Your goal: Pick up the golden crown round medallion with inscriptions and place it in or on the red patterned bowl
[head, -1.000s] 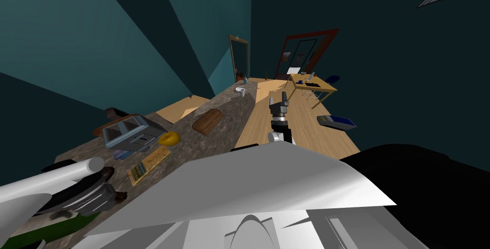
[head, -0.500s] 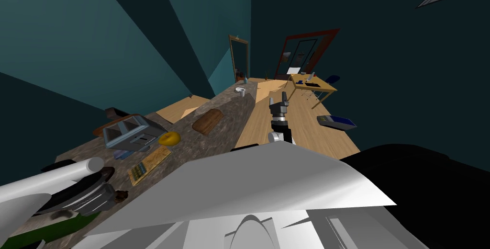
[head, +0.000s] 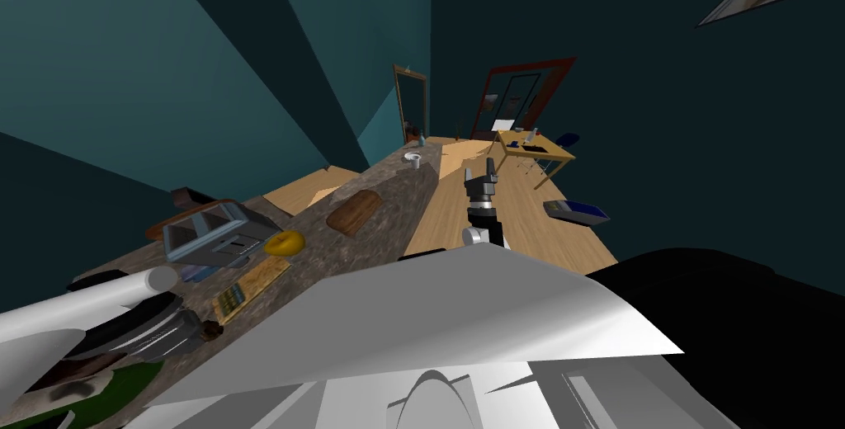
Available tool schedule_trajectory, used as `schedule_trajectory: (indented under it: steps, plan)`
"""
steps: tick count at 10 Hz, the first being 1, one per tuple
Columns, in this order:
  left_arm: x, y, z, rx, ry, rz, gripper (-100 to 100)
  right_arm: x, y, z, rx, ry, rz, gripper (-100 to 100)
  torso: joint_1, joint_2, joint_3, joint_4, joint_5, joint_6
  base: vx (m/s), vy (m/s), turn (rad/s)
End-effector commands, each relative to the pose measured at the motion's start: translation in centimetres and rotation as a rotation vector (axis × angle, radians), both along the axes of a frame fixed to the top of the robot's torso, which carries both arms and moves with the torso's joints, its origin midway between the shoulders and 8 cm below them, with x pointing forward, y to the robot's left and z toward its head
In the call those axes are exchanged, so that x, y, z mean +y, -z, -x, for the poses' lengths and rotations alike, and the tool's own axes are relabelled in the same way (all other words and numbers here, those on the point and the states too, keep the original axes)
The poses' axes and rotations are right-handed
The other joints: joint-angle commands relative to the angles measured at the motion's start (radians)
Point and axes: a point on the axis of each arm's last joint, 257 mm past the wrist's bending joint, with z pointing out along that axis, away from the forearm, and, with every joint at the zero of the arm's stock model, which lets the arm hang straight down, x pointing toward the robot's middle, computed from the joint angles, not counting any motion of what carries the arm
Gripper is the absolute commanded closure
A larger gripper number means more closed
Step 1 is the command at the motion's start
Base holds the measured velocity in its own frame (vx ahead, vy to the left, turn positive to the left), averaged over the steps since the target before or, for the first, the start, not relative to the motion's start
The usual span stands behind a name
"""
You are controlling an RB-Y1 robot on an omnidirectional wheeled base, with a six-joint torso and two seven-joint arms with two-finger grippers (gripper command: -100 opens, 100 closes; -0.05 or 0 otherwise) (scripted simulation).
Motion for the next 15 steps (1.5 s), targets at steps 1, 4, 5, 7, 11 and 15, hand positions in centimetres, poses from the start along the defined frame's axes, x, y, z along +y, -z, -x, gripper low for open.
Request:
schedule_trajectory:
  steps: [1,4,5,7,11,15]
  plan:
    - [0.3,-0.3,-2.6,-0.062,0.036,-0.002,100,0.0,0.0,0.0,0.0,0.0,0.0,0,0.0,0.0,0.0,0.0,0.0,0.0,0.061,-0.108,-0.084]
    - [1.4,-1.6,-4.6,-0.114,0.068,-0.027,100,0.0,0.0,0.0,0.0,0.0,0.0,0,0.003,0.003,0.002,0.002,-0.001,0.004,-0.035,-0.049,-0.058]
    - [1.4,-1.6,-4.6,-0.114,0.068,-0.027,100,0.0,0.0,0.0,0.0,0.0,0.0,0,0.005,0.005,0.004,0.003,-0.001,0.002,-0.02,0.003,0.021]
    - [3.6,-4.6,-7.1,-0.184,0.113,-0.084,100,0.0,0.0,0.0,0.0,0.0,0.0,0,0.007,0.006,0.005,0.003,-0.001,0.003,-0.081,0.017,-0.024]
    - [7.2,-9.6,-8.9,-0.254,0.16,-0.188,100,0.0,0.0,0.0,0.0,0.0,0.0,0,0.009,0.011,0.008,0.005,-0.001,0.001,-0.096,0.043,-0.029]
    - [8.7,-11.6,-9.1,-0.271,0.174,-0.233,100,0.0,0.0,0.0,0.0,0.0,0.0,0,0.008,0.01,0.007,0.005,-0.001,0.001,-0.061,0.047,-0.027]
